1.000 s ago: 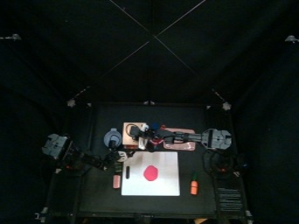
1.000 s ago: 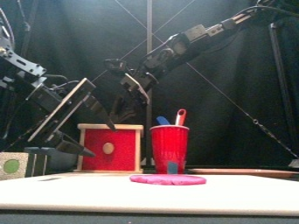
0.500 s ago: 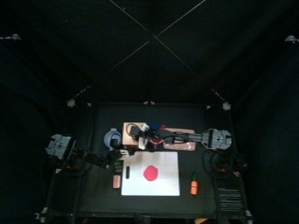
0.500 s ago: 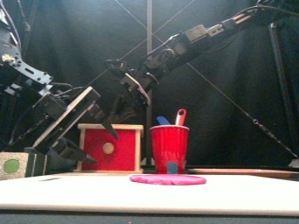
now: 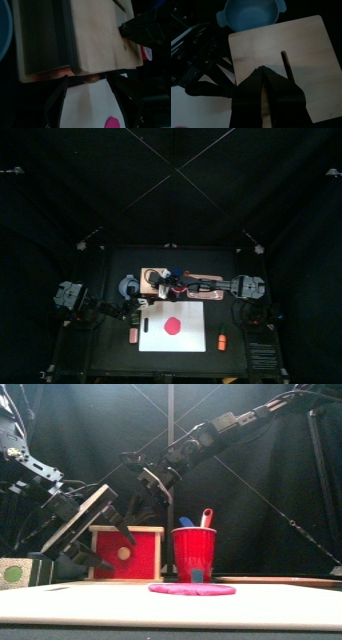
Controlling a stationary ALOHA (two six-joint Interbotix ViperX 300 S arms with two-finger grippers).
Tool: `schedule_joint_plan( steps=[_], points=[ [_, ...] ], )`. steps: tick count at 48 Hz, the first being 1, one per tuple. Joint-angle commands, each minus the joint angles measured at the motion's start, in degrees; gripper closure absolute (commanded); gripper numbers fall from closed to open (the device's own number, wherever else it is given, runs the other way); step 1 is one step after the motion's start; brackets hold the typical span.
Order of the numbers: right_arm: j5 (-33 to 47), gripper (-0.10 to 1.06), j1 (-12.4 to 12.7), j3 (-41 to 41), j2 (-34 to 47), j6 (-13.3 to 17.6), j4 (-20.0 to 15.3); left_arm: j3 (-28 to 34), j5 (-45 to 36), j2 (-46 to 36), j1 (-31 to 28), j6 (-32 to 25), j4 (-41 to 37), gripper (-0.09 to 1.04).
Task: Get the cutter from the drawer then cut the dough then place the extra dough in the bowl
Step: Open the drawer
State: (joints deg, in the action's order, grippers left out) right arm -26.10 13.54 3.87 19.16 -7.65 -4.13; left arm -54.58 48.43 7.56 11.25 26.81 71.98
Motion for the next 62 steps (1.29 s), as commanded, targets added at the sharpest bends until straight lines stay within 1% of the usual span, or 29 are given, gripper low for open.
schedule_joint_plan(
  steps=[1,11,20,29,40,62],
  points=[
    [-0.44,0.94,0.00,0.53,-0.44,0.09,-0.09,0.70,0.44,-0.44,-0.26,-0.35,-0.18,0.15],
    [-0.35,0.94,-0.26,0.53,-0.26,0.09,-0.35,0.62,0.44,-0.44,-0.53,-0.53,-0.53,0.29],
    [-0.35,0.94,-0.26,0.70,-0.18,0.09,-0.35,0.53,0.35,-0.44,-0.53,-0.53,-0.70,0.36],
    [-0.35,0.94,-0.26,0.88,-0.26,0.09,-0.44,0.26,0.18,-0.44,0.44,-0.53,-0.62,0.36],
    [-0.35,0.94,-0.09,0.97,-0.18,0.18,-0.44,-1.05,0.18,-1.05,4.57,-0.44,0.62,0.36],
    [-0.35,0.94,0.26,0.97,-0.18,0.18,-0.44,-1.05,0.00,-1.58,8.53,-0.35,1.85,0.36]
  ],
)
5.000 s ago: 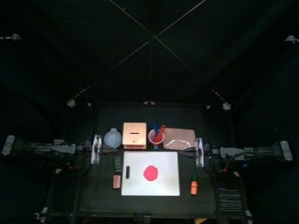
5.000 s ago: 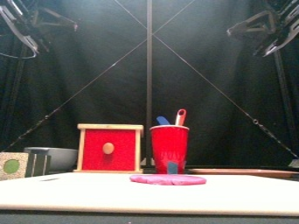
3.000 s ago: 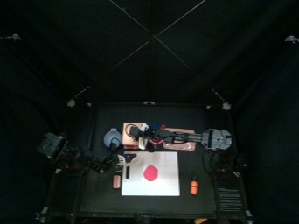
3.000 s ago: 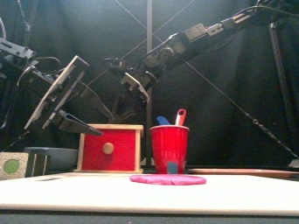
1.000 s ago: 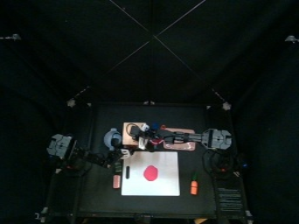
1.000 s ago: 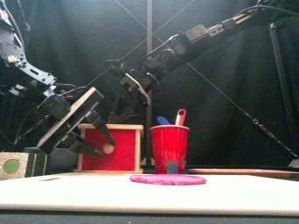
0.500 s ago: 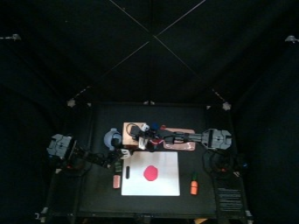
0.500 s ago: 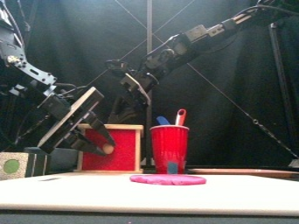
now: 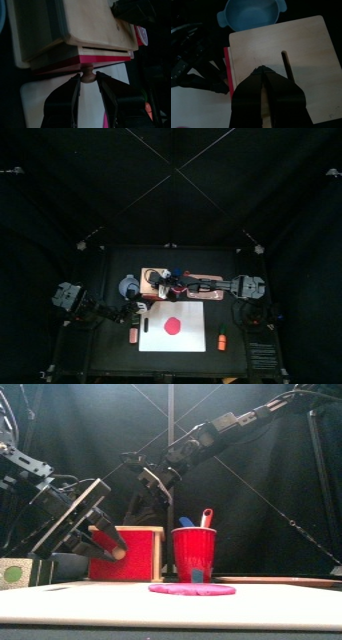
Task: Get the cutter from the drawer then cut the dough then place the extra dough in the bowl
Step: Open the drawer
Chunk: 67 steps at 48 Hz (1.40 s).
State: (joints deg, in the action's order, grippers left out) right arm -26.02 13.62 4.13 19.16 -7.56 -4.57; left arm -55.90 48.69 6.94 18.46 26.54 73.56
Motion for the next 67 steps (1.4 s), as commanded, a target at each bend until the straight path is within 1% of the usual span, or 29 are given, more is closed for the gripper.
schedule_joint_plan(
  steps=[1,27,63,67],
  points=[
    [-0.44,0.94,0.18,0.70,-0.18,0.09,0.00,0.26,-0.26,-1.05,1.41,-0.09,0.26,0.36],
    [-0.44,0.94,0.18,1.23,-0.18,0.09,0.00,0.26,-1.58,-2.55,4.92,-0.09,1.05,0.36],
    [-0.44,0.94,0.26,1.41,-0.09,0.09,0.00,0.62,-2.20,-2.29,6.59,-0.09,1.32,0.36],
    [-0.44,0.94,0.26,1.41,-0.09,0.09,0.00,0.53,-2.20,-2.29,6.68,-0.09,1.32,0.35]
  ],
)
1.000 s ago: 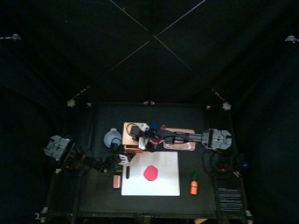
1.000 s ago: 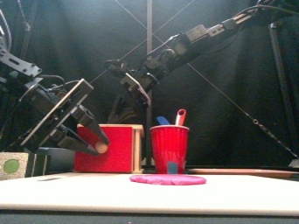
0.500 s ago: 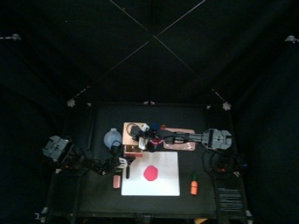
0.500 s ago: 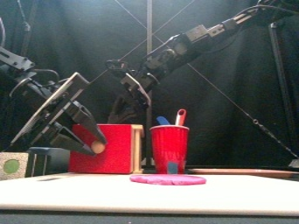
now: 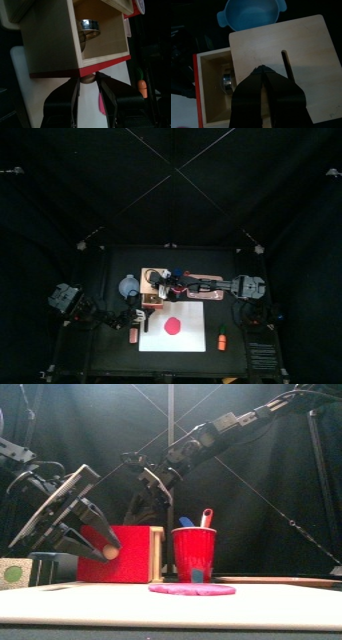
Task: Get the cutter from the drawer then cut the dough then place the extra dough in the bowl
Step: Open the drawer
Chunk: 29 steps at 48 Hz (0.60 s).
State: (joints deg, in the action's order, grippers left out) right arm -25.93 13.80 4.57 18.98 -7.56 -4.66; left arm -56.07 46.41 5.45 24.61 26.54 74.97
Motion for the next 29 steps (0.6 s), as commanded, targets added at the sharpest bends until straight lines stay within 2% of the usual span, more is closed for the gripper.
schedule_joint_plan(
  steps=[1,9,21,29],
  points=[
    [-0.53,0.94,0.09,0.97,0.09,0.09,0.09,0.62,0.09,-0.79,0.44,-0.09,-0.09,0.35],
    [-0.44,0.94,0.09,0.97,0.09,0.09,0.09,0.44,0.18,-1.05,0.53,-0.26,-0.35,0.31],
    [-0.44,0.94,0.09,0.79,0.35,0.09,0.09,0.44,0.18,-1.05,0.53,-0.26,-0.70,0.12],
    [-0.44,0.94,0.09,0.79,0.44,0.09,0.09,0.35,0.18,-1.14,0.44,-0.26,-1.14,0.09]
  ],
)
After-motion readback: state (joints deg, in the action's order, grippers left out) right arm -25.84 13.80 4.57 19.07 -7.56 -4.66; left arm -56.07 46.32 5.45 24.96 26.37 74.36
